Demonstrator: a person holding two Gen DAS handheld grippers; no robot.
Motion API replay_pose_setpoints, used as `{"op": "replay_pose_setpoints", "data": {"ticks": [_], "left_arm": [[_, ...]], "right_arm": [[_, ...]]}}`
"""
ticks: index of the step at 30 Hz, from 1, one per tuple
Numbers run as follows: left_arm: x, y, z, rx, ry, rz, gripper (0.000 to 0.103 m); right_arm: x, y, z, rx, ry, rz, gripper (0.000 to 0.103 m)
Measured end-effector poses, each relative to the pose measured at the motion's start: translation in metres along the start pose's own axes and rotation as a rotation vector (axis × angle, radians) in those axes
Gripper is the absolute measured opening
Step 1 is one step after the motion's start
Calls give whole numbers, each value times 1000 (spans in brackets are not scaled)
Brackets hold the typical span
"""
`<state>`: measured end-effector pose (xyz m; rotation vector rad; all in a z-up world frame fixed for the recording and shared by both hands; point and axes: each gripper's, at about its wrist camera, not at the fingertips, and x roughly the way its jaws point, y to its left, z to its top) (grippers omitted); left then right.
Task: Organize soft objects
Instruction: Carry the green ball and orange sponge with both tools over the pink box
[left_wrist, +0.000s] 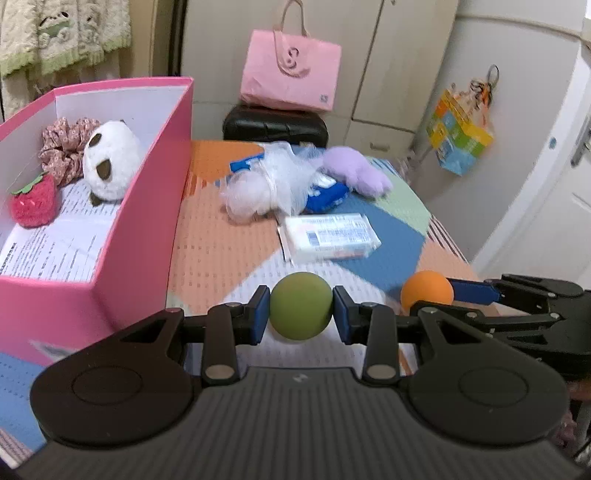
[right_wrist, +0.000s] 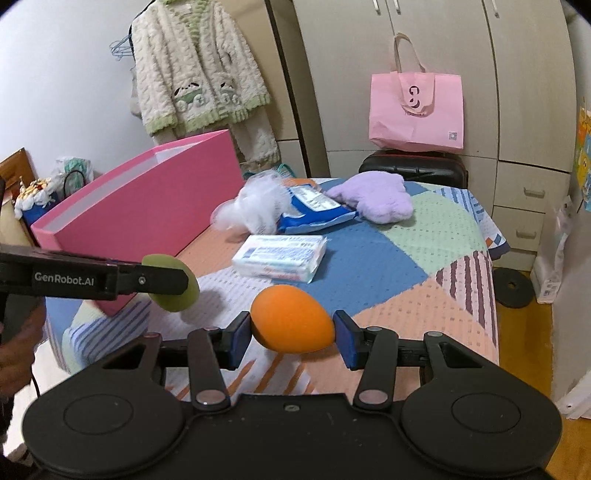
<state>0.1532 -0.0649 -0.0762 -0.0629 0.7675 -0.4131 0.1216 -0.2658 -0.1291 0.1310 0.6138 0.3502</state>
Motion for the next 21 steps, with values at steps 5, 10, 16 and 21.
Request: {"op": "replay_pose_setpoints", "data": {"ticks": [5,10,16,21], "left_arm": [[-16,0,-5,30,62,-50,35],[-28,2,-10,44,144,-110,35],[-48,5,-14,54,223,-169,35],[-68,6,-16,66,224,-181,35]], "right_arm": [[-16,10,-7,-5,33,10,54],[-31,26,-10,-30,59,46,54],[-46,51,-12,-85,112,89,54],[-57,65,-6,-69,139,148,54]]}}
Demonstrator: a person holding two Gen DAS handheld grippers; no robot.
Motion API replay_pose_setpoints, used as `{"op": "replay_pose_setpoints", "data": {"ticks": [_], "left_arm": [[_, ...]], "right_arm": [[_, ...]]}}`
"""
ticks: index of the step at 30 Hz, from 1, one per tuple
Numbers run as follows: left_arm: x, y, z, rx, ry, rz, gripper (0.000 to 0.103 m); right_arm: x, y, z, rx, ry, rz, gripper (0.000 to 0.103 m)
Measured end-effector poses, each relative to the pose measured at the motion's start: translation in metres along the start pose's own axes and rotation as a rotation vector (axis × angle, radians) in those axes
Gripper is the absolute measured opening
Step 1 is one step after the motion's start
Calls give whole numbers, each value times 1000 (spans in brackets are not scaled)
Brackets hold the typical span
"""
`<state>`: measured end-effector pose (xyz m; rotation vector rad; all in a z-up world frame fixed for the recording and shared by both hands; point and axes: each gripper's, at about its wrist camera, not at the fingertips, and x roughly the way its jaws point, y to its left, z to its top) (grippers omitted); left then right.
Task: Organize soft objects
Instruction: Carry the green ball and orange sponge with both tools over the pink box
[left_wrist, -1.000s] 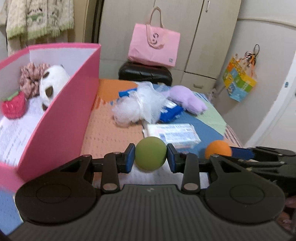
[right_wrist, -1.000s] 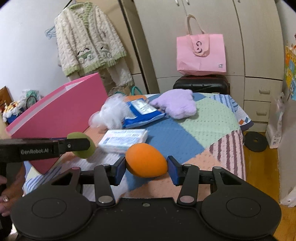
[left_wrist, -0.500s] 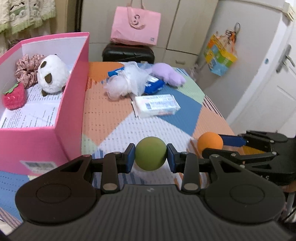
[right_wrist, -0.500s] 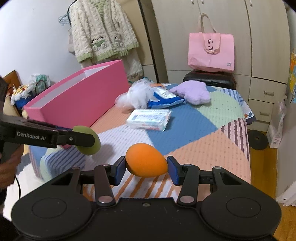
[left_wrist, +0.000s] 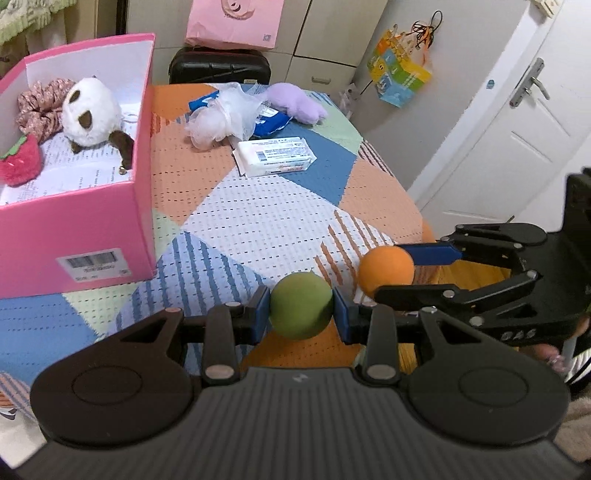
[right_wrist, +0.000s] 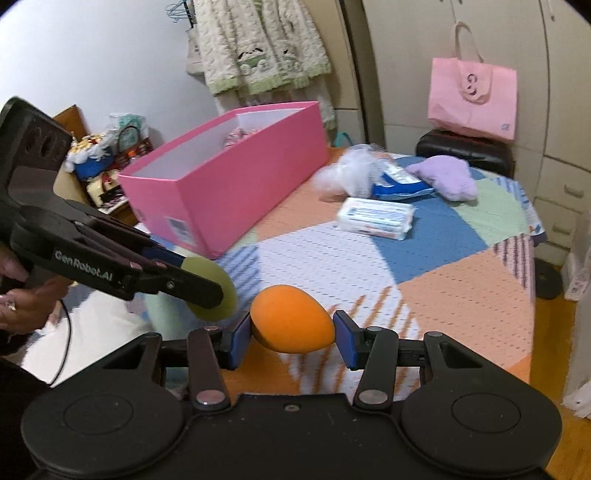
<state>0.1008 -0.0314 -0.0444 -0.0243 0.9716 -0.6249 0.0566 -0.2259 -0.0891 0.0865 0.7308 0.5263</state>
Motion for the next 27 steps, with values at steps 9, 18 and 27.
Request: {"op": "replay_pose_setpoints", "data": {"ticks": [9,18,27], "left_arm": [[-47,3,-4,37,-69,21,35],[-98,32,10,14,-207,47,35],[-116,91,45,-65,-280,108,35]], "right_arm": [[-15,24,23,13,-20,131,54],[-18,64,66,-141,-91,130,54],[16,97,118,-276,-193,132,54]]}}
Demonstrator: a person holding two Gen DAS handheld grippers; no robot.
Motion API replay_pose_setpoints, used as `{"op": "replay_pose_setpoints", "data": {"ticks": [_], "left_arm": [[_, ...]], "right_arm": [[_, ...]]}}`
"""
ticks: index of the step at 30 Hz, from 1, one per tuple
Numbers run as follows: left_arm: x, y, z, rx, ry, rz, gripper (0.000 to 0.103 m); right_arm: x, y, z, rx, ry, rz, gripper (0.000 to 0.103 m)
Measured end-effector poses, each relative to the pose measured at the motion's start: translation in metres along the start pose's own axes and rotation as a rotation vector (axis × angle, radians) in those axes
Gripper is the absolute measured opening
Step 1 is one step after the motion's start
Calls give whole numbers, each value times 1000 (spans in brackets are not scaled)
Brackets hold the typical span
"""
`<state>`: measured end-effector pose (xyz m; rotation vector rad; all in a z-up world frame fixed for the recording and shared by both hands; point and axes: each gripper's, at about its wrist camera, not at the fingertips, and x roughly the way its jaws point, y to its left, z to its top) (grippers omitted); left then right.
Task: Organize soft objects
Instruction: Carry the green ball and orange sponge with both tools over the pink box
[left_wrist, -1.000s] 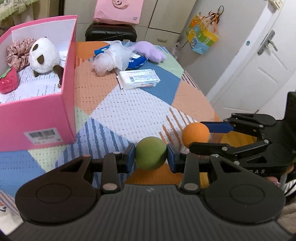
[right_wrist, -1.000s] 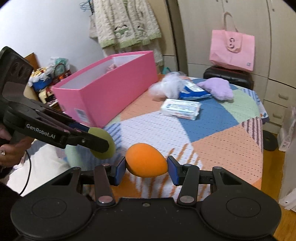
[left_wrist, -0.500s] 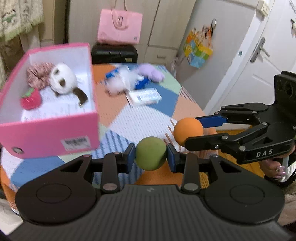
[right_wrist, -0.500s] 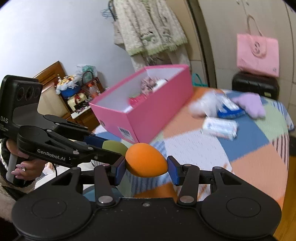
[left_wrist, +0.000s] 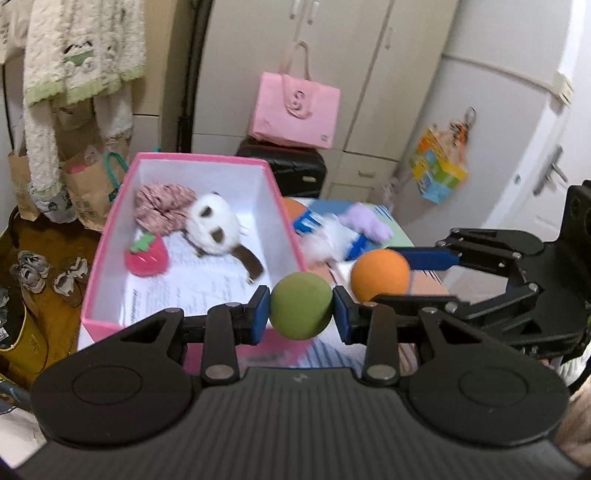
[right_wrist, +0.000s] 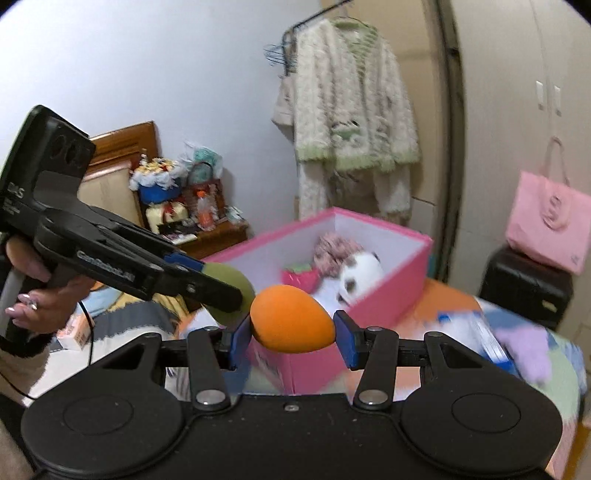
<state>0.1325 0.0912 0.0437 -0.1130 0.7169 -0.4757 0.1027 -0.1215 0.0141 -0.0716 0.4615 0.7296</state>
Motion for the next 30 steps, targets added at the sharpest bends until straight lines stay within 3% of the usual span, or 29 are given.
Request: {"op": "replay_pose_setpoints", "data": {"ticks": [4,8,15,19,23,30], "left_arm": [[16,32,14,-59,-26,39,35],[45,63,27,-103,23,37,35],[101,91,39,-118,58,93,35],[123,109,42,-173,108,56,35],[136,113,47,-169,147,136,35],[150,117,64,-153,169,145,36]], "right_arm": [[41,-10,26,0,17,60,54],[83,-30,44,15,68,78,54],[153,-44,58,-91,181,22,54],[172,-60,56,-62,236,9,54],[186,-64,55,-120,287,16,54],[206,-55,53,-252,376,38,54]]}}
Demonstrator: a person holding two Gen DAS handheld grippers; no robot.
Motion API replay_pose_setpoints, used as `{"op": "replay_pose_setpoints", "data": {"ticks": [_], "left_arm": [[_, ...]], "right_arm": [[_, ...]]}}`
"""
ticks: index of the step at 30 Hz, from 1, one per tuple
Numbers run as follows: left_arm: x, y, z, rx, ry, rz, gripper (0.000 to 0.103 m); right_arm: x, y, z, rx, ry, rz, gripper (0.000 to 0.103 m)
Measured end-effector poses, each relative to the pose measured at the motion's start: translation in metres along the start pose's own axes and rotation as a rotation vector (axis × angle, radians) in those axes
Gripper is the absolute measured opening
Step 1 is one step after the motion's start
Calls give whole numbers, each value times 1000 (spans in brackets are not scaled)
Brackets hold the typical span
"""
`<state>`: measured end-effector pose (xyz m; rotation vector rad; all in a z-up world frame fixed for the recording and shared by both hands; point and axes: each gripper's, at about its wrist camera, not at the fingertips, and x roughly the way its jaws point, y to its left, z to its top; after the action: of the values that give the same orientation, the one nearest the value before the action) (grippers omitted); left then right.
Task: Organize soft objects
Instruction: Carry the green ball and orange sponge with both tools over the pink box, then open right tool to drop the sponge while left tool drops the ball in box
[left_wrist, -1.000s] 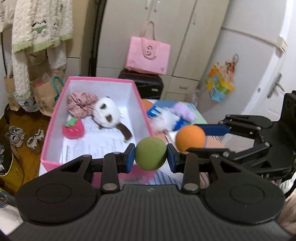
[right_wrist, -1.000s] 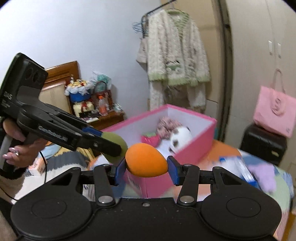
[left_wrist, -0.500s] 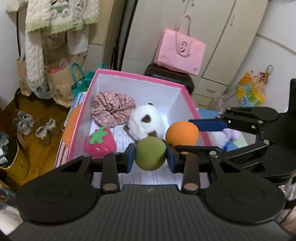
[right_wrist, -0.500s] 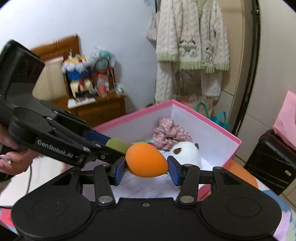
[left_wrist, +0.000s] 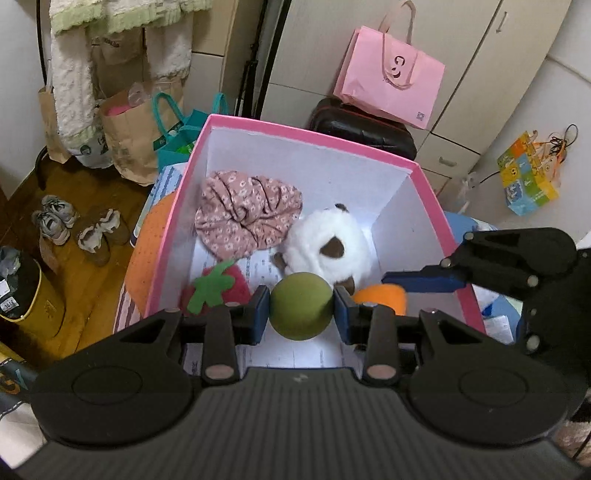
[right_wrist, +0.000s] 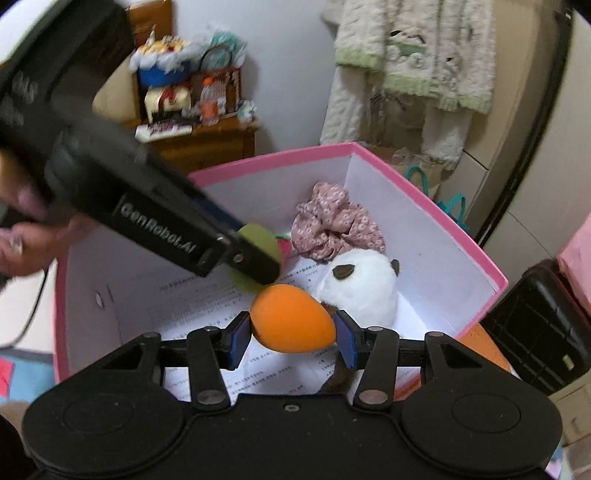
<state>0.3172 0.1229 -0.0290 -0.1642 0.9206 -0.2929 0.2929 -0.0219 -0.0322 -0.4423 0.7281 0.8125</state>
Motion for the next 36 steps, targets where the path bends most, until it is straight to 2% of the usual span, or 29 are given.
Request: {"op": "replay_pose_setpoints", "data": {"ticks": [3,6,9,11,13,14,17,24,32,36], "left_arm": [[8,-1,5,-8,28,12,36],[10,-3,6,-3,36,47,41],[6,1,6,-42,33,36,47],[0,-3,3,-38,27,15,61],[-9,-10,-2,-5,2,12,70],[-17,-16,-7,21,-23,27,74],[-40,-29,-17,92,-93,69,76],[-94,-45,-38,198,-144,87,76],[-138,-59,-64,243,-150,82,76],[-154,-67,-76,242,-120,47,77]], "right_arm": [[7,3,4,-40,23,-20,55],[12,5,5,-68,36,-33,56],[13,9,5,-99,30,-54,58],[14,9,4,-81,35,-75,64],[10,8,2,-65,14,-108,73],[7,6,1,-52,-1,-114,73],[-9,1,-3,11,-45,-102,73],[-57,3,-23,85,-131,-94,73],[-101,22,-39,121,-177,-83,73],[-125,38,-46,114,-189,-105,74]]}}
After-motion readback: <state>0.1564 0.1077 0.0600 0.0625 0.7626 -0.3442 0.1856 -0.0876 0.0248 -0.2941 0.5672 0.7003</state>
